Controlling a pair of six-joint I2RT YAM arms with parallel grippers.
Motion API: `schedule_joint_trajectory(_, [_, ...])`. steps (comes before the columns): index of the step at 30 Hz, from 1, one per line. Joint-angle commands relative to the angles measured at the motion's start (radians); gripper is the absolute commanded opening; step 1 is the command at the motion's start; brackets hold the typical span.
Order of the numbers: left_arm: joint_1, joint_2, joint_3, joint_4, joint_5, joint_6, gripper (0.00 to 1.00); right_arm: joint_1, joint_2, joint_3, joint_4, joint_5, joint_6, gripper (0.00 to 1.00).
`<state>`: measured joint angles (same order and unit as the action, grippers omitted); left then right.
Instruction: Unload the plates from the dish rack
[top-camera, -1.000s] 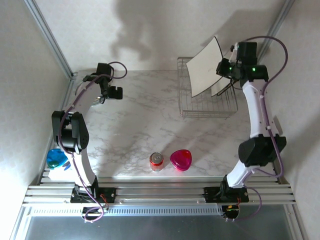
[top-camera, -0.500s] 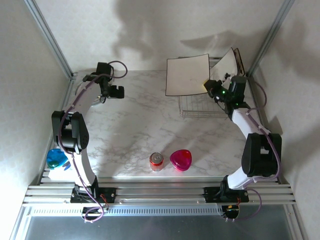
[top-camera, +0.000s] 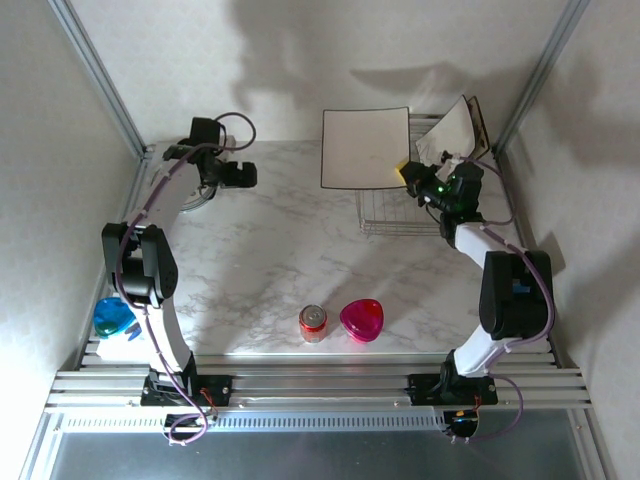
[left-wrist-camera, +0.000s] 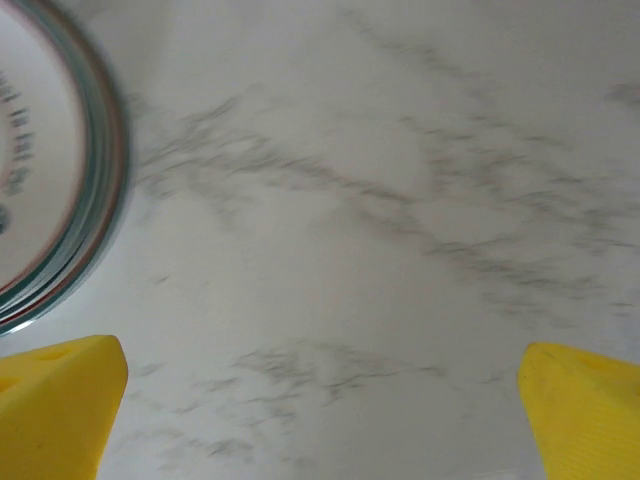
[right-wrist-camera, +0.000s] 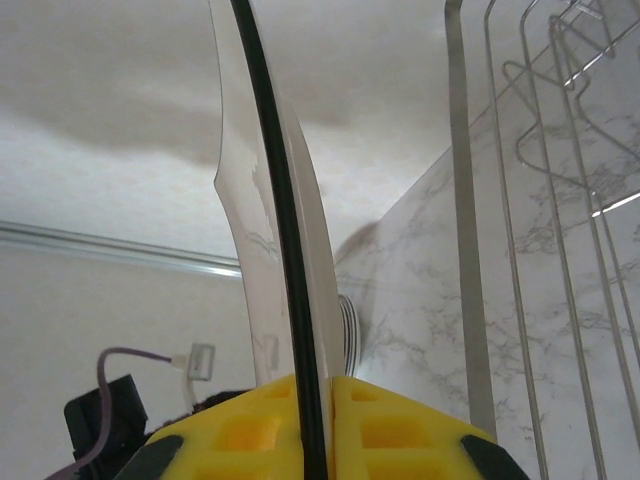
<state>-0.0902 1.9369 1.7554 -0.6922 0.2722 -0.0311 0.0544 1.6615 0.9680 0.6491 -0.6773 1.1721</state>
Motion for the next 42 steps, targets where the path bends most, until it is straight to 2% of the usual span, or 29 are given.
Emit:
schedule_joint_trajectory(1, [0.001, 0.007, 0.03, 0.135, 0.331, -0.036, 1.0, 0.023, 0.003, 0.066, 0.2, -0.062, 0.021, 0.0])
schedule_joint_trajectory(4, [0.003, 0.012, 0.003, 0.259, 0.57, -0.096, 1.0, 0.042, 0.025, 0.076, 0.223, -0.086, 0.025, 0.0])
schedule_joint_trajectory(7, [-0.001, 0.022, -0.063, 0.44, 0.76, -0.211, 1.0, 0.063, 0.048, 0.109, 0.224, -0.12, 0.022, 0.0])
schedule_joint_trajectory(11, [-0.004, 0.041, -0.149, 0.636, 0.87, -0.355, 0.99, 0.103, 0.073, 0.156, 0.193, -0.143, -0.013, 0.0])
schedule_joint_trajectory(14, [-0.007, 0.046, -0.202, 0.728, 0.891, -0.424, 1.0, 0.127, 0.101, 0.192, 0.183, -0.159, -0.02, 0.0])
schedule_joint_trajectory(17, [-0.007, 0.056, -0.222, 0.75, 0.884, -0.443, 0.99, 0.143, 0.127, 0.221, 0.176, -0.164, -0.017, 0.0])
schedule_joint_trajectory(21, [-0.007, 0.068, -0.232, 0.802, 0.89, -0.487, 0.93, 0.163, 0.158, 0.249, 0.164, -0.169, -0.017, 0.0])
schedule_joint_trajectory(24, [-0.008, 0.076, -0.236, 0.837, 0.896, -0.518, 0.81, 0.174, 0.173, 0.263, 0.162, -0.17, -0.017, 0.0])
schedule_joint_trajectory(26, [-0.007, 0.079, -0.237, 0.862, 0.904, -0.543, 0.68, 0.179, 0.178, 0.266, 0.161, -0.167, -0.018, 0.0])
schedule_joint_trajectory(29, [-0.007, 0.082, -0.242, 0.881, 0.907, -0.559, 0.59, 0.184, 0.184, 0.274, 0.159, -0.163, -0.02, 0.0])
schedule_joint_trajectory(36, [-0.016, 0.08, -0.301, 0.964, 0.91, -0.613, 0.48, 0.192, 0.201, 0.29, 0.159, -0.15, -0.02, 0.0])
schedule_joint_trajectory(42, [-0.014, 0.085, -0.308, 0.968, 0.902, -0.615, 0.31, 0.201, 0.21, 0.297, 0.156, -0.15, -0.019, 0.0])
